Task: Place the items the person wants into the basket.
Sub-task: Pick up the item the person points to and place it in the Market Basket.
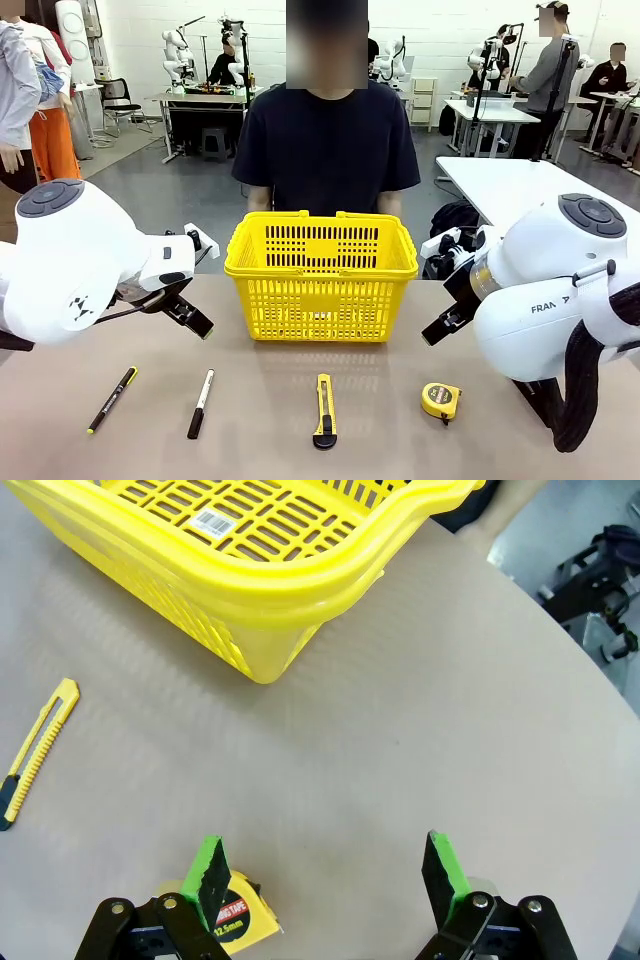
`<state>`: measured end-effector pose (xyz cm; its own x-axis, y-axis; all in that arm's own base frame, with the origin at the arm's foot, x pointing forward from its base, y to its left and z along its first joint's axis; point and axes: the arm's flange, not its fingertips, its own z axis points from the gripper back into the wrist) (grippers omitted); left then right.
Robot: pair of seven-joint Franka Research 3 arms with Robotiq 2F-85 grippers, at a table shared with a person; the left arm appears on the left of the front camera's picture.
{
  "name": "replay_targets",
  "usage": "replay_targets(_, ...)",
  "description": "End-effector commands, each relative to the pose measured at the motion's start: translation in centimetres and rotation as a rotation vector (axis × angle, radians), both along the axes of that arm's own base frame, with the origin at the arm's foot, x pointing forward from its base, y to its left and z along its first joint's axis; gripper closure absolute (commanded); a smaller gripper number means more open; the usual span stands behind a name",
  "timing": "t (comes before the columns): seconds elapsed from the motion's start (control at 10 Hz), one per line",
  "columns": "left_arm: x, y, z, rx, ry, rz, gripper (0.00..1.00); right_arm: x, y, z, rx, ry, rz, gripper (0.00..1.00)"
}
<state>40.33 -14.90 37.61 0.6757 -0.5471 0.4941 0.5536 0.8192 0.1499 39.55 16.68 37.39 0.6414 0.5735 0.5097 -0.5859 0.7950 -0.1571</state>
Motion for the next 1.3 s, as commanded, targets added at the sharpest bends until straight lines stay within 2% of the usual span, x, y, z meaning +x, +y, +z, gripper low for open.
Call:
replay_targets(0.0, -3.2, 1.1, 4.8, 0.072, -0.043, -0.017, 0.0, -2.7, 1.1, 3.8, -0.027, -0.073, -0.033, 0.0)
replay_targets(0.1, -5.1, 1.7, 9.3, 0.117, -0.102, -0.036, 0.0, -5.4, 1.9, 8.3, -0.031, -0.148, -0.048, 0.0)
replay_targets(0.3, -9.4, 1.8, 18.4, 0.13, -0.25, -0.031, 0.0, -10.1, 1.7, 17.0, -0.069, -0.178, -0.078, 0.0)
replay_targets(0.5, -10.6, 1.7, 23.8, 0.138, -0.284, -0.044, 0.0, -14.7, 3.3, 23.5, -0.121, -0.24, -0.088, 0.0)
replay_targets(0.7, -12.1, 2.0, 27.0, 0.129, -0.304, -0.035, 0.0, -18.3, 4.2, 27.3, -0.144, -0.284, -0.101, 0.0)
replay_targets(0.8, -12.4, 2.3, 27.6, 0.127, -0.302, -0.022, 0.0, -18.9, 4.3, 28.0, -0.147, -0.289, -0.118, 0.0)
replay_targets(0.9, -12.7, 2.6, 27.0, 0.185, -0.327, 0.0, 0.0, -19.1, 4.5, 27.5, -0.251, -0.411, -0.237, 0.0)
replay_targets(1.0, -13.1, 2.2, 28.0, 0.111, -0.318, -0.026, 0.0, -19.8, 3.7, 28.6, -0.129, -0.298, -0.081, 0.0)
replay_targets(1.2, -13.1, 2.2, 28.0, 0.111, -0.318, -0.026, 0.0, -19.8, 3.7, 28.6, -0.129, -0.298, -0.081, 0.0)
